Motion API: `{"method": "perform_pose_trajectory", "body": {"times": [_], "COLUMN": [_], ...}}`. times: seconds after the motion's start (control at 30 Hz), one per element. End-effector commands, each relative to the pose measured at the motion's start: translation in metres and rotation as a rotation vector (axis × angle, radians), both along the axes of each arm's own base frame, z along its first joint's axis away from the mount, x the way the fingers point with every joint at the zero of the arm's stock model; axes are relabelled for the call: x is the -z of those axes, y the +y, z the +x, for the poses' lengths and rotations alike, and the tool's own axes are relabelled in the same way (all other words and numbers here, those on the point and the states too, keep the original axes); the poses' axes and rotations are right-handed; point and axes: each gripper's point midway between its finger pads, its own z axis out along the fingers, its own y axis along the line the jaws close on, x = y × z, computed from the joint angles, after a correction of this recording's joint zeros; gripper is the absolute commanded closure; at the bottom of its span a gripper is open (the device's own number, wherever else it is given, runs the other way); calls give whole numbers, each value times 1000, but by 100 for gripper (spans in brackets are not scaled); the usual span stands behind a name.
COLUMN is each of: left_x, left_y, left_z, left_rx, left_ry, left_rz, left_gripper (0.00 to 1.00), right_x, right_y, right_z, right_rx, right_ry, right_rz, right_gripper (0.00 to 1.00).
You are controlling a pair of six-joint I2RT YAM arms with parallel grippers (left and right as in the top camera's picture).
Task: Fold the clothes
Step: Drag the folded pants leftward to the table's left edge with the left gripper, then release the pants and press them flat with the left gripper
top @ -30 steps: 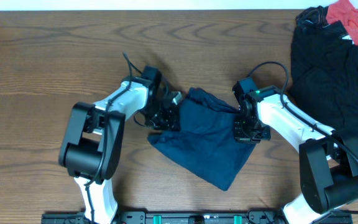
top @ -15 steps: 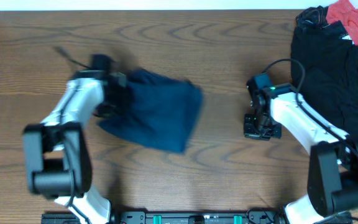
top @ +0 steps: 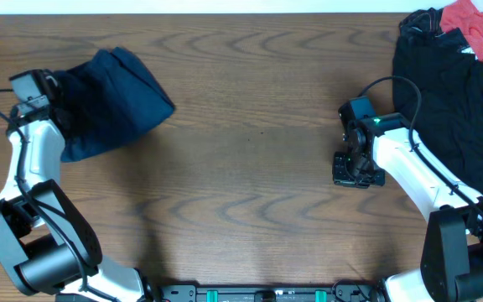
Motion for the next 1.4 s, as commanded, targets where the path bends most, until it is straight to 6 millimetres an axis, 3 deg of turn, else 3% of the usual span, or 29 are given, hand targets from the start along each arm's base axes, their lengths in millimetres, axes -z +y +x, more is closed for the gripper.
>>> {"method": "perform_pose_trajectory", "body": {"times": [0.0,0.23,0.27,0.3,0.4,0.5,0.57,0.67,0.77,1.13,1.37], "left_x": [-18,-21,-22,-23,-24,-21,-23,-41,-54,-48,-11], "left_y": [16,40,46,53,75,76,60,19,-18,-140,-185], "left_z": [6,-2,-4,-7,-21,-28,-18,9,30,87,105], "left_rx": [-4,-60,-78,-105,-235,-305,-261,-108,19,280,347], "left_ry": [-44,-56,-53,-53,-71,-102,-163,-289,-347,-318,-275], "left_rz": [52,80,93,104,82,-38,-174,-387,-464,-296,-249], "left_gripper": [94,93,89,78,26,0,2,2,2,2,2], "right_x": [-5,-5,-5,-5,-6,-6,-6,-6,-5,-5,-6], "right_y": [-2,-3,-3,-3,-3,-3,-3,-3,-3,-1,-1], "right_z": [2,0,0,-1,-2,-2,-2,0,-1,-2,-5], "right_rx": [-11,-11,-11,-11,-11,-11,-11,-11,-11,-10,-10], "right_ry": [-16,-10,-9,-6,0,1,-2,-7,-6,3,13], "right_rz": [-3,-4,-4,-5,-7,-7,-6,-5,-6,8,5], "right_gripper": [94,94,94,94,94,94,94,94,94,94,94]}}
